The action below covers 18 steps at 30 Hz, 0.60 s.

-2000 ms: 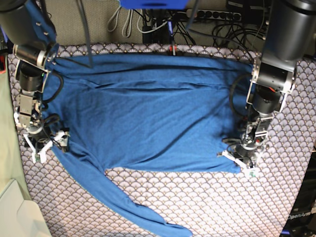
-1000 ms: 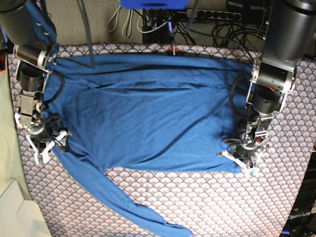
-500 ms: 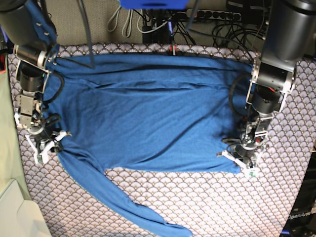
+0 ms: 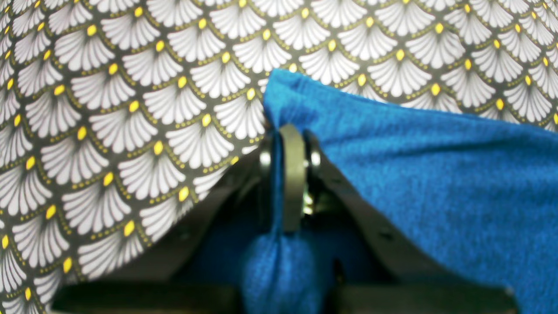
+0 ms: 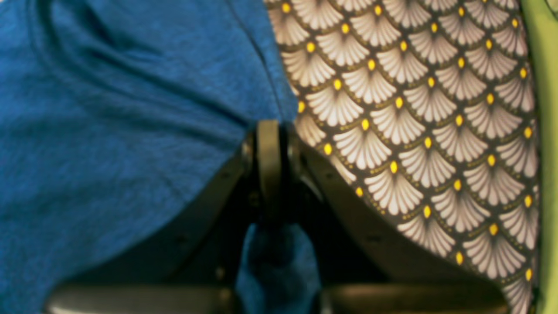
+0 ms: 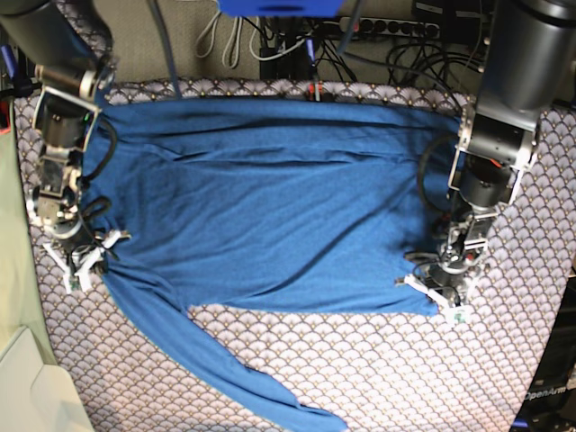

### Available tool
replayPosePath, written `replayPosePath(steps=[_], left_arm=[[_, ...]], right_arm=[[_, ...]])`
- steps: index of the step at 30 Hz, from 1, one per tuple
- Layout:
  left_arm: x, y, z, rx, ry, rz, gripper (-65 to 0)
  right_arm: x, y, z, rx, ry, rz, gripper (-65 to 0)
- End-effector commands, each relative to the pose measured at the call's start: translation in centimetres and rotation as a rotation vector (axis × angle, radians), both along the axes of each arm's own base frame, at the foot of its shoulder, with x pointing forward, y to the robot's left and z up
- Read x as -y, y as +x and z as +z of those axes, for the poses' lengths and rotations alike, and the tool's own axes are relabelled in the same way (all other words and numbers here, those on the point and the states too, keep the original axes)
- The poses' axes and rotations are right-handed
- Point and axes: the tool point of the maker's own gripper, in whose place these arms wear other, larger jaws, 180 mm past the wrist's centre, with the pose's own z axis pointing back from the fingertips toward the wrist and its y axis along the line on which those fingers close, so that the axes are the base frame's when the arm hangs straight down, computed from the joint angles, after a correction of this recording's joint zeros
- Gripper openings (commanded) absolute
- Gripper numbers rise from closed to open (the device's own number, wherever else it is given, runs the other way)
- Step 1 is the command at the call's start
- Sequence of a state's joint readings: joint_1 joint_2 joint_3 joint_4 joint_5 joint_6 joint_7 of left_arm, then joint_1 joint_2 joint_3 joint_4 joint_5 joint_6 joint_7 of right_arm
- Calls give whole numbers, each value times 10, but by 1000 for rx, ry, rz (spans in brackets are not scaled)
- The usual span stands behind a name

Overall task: Fold the T-shirt properly
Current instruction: 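Close both grippers on the shirt edge beside the sleeves, then lift the held edge with both grippers and fold it over toward the robot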

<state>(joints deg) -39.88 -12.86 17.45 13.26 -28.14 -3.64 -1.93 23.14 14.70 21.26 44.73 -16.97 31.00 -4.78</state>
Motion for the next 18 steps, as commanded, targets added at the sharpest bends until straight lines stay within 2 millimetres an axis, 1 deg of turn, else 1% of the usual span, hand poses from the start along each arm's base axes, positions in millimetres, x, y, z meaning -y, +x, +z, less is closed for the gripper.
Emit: replayPosePath(steps=[1,3,5,8,11,13,14,17,18], left_arm=[[0,8,9,0,-5,-6,-646],[0,8,9,1,-6,-5,-646],[0,7,8,-1,-6,-5,-646],[1,7,8,-2,-7,-6,-646],[2,6,6,-19,-11,-8,-646],[9,11,14,0,-17,-27,-646],[13,8,12,0,-21,-39,-646],[31,5,18,24,-34,-91,-646],[32,3,20,28,-31,-102,-646]], right_arm=[[8,13,26,79,-19,-6,-650],[-3,11,26,92,-16,6,-650],[-4,6,25,96,-24,5,-650],[5,2,28,113,-58,-45,-650],[7,1,28,116,-63,-53,-650],[8,1,31,131,-35,-67,-650],[12,1,33,142,-18,-82,-650],[17,1,37,157,2,-100,-650],[20,0,38,157,-3,-103,-650]])
